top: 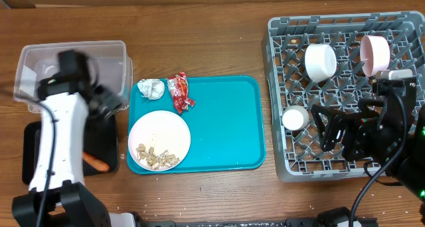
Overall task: Sort waste into correct bins and load items into the dishwasher
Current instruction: 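Grasp the red snack wrapper with the left gripper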
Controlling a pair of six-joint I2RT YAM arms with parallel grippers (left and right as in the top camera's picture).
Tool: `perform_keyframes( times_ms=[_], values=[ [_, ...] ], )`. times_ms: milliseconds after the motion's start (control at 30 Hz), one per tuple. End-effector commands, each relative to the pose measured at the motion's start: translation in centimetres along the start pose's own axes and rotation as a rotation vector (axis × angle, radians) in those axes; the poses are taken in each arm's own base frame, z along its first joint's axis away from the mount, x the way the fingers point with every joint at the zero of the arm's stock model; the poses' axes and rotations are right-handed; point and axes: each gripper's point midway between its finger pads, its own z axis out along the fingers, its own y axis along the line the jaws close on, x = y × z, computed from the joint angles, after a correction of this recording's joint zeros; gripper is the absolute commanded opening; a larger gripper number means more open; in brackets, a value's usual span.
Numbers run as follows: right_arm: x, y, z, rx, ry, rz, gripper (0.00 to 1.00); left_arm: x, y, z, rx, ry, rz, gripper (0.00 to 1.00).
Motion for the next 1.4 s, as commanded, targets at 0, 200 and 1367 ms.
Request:
perform_keyframes(
  times_ms=[0, 200, 1367],
  values=[
    [-0.1, 0.2, -0.1, -0.008, -0.006, -0.002, 1.0, 2.1, -7.2, -1.6, 0.135, -0.063, 0.353, 0.67],
    [-0.1, 0.2, -0.1, -0.008, -0.006, -0.001, 1.0, 3.9, -15.5, 2.2, 0.093, -0.242, 0.583, 0.9],
    [-0.1, 0.2, -0.1, -0.008, -0.006, -0.002, 1.0, -5.4, -15.3, -4.3, 0.077, -0.379, 0.4, 0.04]
  ],
)
